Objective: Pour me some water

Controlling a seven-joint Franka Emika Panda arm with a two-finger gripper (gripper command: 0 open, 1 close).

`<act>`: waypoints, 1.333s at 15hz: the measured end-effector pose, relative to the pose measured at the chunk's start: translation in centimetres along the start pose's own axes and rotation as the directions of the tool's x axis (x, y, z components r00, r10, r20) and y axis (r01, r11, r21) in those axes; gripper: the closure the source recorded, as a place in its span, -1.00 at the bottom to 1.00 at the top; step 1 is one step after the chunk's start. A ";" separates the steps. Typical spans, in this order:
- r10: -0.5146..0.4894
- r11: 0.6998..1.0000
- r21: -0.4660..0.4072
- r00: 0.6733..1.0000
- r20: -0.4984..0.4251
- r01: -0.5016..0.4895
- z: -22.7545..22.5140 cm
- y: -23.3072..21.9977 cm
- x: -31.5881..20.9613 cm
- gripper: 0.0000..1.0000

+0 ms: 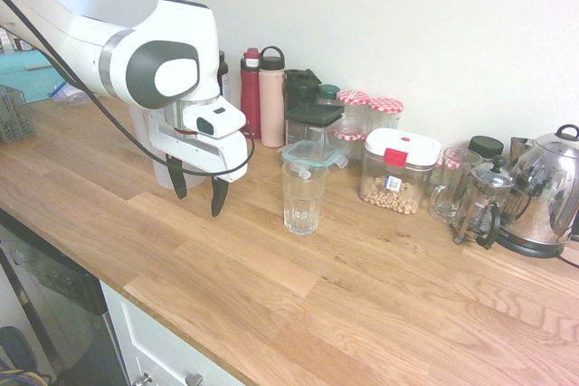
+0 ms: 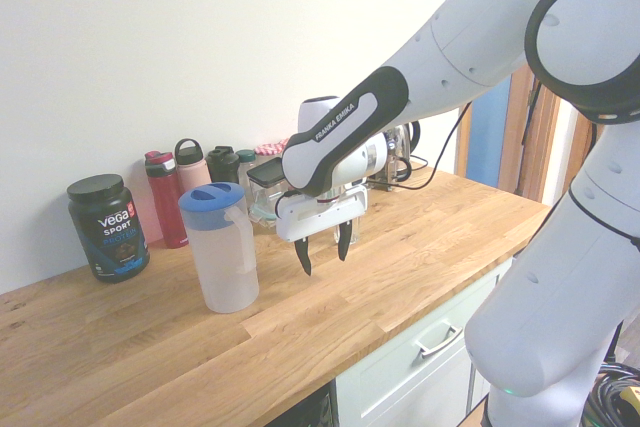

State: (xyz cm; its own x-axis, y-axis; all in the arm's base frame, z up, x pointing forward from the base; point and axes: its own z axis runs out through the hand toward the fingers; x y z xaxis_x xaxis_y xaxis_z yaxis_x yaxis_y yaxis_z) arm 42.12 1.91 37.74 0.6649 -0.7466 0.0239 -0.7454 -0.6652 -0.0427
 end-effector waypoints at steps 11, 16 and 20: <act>-0.156 0.978 0.111 0.974 -0.165 0.176 -9.6 -1.0 -10.5 -1.00; -0.188 0.944 0.205 0.933 -0.307 0.257 -10.5 -3.1 -16.9 -1.00; -0.123 0.945 0.243 0.925 -0.359 0.220 -9.8 -4.9 -17.9 -1.00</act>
State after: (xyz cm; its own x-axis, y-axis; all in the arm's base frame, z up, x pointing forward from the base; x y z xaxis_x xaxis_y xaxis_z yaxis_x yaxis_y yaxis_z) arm 33.37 18.46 47.30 0.6897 -0.6125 0.3861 -0.5461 -0.7902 -0.2780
